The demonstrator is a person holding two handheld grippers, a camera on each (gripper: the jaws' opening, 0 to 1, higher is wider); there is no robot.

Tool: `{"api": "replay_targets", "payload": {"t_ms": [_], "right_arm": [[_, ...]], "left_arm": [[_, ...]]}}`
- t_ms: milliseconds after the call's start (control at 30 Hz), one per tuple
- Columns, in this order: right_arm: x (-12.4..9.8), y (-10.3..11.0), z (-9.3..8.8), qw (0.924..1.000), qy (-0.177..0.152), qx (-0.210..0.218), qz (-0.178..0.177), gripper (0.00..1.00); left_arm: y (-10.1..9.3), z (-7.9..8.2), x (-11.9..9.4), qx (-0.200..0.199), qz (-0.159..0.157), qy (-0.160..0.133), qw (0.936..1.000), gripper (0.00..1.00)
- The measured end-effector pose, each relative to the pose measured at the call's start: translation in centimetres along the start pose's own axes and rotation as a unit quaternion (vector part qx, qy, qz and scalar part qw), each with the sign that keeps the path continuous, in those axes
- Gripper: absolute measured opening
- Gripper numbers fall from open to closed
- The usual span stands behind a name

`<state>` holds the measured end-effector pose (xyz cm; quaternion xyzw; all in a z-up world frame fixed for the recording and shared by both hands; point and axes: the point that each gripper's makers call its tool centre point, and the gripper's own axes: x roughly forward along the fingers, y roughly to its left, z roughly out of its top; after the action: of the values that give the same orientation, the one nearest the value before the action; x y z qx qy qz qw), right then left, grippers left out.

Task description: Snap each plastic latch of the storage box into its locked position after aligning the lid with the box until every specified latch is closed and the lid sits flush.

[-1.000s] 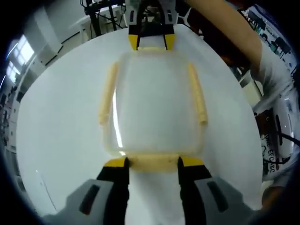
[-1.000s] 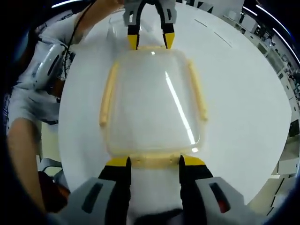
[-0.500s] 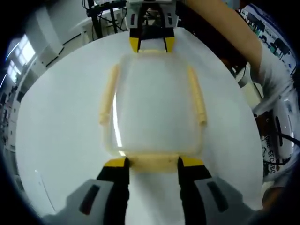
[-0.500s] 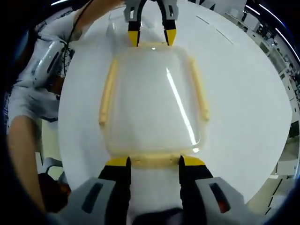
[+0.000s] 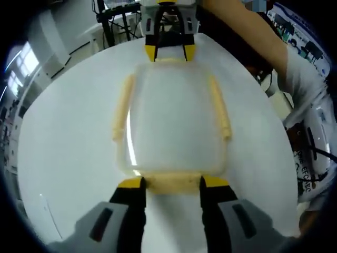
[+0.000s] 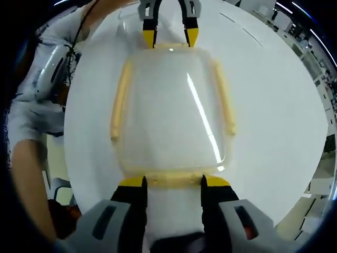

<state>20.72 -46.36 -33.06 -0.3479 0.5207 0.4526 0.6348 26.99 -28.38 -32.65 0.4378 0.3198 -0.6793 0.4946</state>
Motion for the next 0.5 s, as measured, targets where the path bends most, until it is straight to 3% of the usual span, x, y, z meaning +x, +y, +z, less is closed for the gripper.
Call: {"api": "replay_targets", "payload": {"t_ms": [333,500], "right_arm": [[-0.10,-0.20,-0.20,1.0000,-0.004,0.007,0.000,0.39],[-0.01,-0.20,-0.14,0.9998,0.015,0.010,-0.005,0.39]], "left_arm": [[0.14,-0.06,0.03,0.002,0.000,0.019,0.9998,0.40],[0.31,-0.07,0.03,0.004,-0.001,0.020,0.9998,0.40]]}}
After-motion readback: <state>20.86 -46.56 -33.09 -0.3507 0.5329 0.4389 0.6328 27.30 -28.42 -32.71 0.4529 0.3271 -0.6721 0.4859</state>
